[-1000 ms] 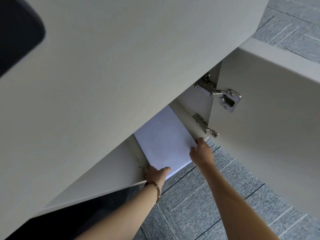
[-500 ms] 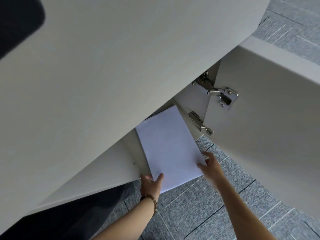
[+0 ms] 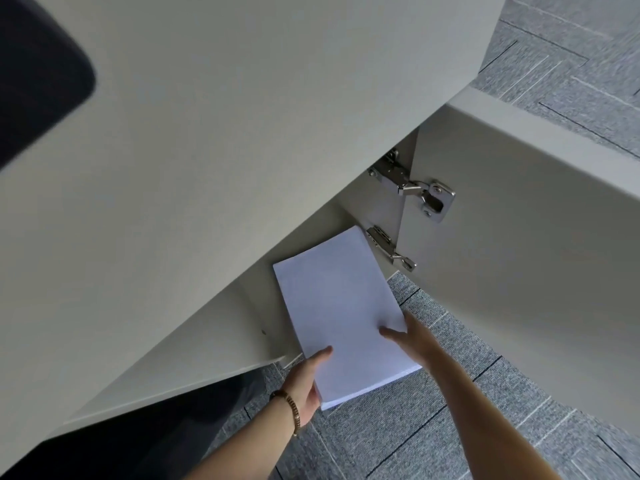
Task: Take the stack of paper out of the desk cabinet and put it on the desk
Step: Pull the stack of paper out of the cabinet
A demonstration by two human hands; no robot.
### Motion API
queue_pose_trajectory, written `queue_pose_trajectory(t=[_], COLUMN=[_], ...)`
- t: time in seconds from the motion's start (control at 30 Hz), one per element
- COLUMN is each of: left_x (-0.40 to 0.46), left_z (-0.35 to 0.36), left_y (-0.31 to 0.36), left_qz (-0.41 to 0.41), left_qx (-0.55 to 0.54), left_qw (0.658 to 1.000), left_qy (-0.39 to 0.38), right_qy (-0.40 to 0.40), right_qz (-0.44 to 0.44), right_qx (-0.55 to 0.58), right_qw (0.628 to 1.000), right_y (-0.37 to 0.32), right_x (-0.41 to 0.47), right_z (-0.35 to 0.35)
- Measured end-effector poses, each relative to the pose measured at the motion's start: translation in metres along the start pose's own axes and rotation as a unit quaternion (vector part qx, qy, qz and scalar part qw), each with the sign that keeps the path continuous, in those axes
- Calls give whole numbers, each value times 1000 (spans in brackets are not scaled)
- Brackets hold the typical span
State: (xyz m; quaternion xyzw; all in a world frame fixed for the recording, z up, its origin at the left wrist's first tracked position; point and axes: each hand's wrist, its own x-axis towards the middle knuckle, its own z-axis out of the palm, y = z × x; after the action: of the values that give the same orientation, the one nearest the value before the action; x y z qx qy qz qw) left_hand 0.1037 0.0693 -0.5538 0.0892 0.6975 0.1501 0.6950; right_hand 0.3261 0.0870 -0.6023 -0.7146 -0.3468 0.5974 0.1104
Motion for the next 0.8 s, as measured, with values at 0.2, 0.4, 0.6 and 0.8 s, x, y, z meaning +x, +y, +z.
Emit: queue_pose_trajectory(t=[0.2, 0.4, 0.6, 0.8], left_x=[-6, -50, -116, -190], left_z=[5, 0, -6, -3], left_y=[16, 36, 63, 82], left_qz=[82, 135, 141, 158], left_qx=[46, 150, 197, 203], left_qw=[991, 974, 964, 962], left_qy=[93, 103, 113, 90], right_qy=[13, 30, 24, 79], right_qz=[-9, -43, -73, -148], right_qx=[-3, -18, -13, -63], right_qw=[1000, 998, 997, 984], right_y=[-6, -31, -66, -102], right_x=[-8, -47, -110, -189], right_z=[3, 6, -4, -30])
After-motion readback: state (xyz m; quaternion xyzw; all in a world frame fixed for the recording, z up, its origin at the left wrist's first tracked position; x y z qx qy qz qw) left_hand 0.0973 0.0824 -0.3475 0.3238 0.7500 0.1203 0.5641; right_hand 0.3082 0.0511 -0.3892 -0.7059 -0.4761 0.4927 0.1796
